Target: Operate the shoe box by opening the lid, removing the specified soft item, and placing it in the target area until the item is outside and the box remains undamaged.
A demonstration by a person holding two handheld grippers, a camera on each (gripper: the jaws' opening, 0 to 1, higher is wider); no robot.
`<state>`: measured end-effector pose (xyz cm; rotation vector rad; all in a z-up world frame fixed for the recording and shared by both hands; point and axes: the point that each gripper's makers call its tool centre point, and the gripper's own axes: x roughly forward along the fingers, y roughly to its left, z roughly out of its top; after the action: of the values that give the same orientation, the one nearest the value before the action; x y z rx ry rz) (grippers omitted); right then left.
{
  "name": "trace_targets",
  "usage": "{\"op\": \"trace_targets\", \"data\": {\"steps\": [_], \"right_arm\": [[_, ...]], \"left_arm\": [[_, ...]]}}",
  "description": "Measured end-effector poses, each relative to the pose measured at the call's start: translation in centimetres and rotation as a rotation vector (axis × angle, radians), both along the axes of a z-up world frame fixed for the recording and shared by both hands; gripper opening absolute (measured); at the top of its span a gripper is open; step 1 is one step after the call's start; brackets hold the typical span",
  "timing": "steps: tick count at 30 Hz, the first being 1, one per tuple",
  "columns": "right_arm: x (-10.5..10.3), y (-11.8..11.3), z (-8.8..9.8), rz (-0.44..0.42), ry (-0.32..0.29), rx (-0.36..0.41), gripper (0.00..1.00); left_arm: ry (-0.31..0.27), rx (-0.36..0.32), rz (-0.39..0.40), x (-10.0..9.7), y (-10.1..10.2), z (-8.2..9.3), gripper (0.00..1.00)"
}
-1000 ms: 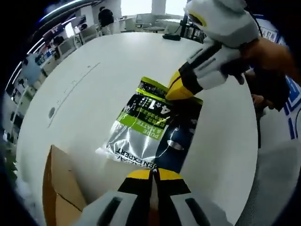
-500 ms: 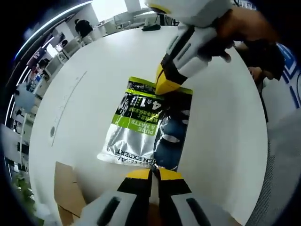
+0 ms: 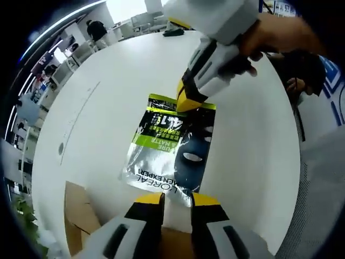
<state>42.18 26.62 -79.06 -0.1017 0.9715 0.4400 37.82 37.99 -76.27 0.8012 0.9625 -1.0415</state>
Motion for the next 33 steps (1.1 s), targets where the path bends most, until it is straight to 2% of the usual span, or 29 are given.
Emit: {"op": "trace_targets", "data": {"steps": [12,20,33], "right_arm": [[-0.2,-0.7,0.3,0.021,-0.022,-0.046,0.1],[-0.3,-1.2,1.8,0.027,-0.062,-0.05,0.16],[-2.3,-0.2,5.6,0.038,-0.108,-0.008,0.24]], "left_arm": [[-0.004,-0.116,0.064,-0.1,-0.9,2.8,0.22],[-0.005,-0.189,0.119,-0.6,-0.3,4.8,0.24],[0.005,-0.326,0.239,-2.0,1.3,8.2,0.29]]}}
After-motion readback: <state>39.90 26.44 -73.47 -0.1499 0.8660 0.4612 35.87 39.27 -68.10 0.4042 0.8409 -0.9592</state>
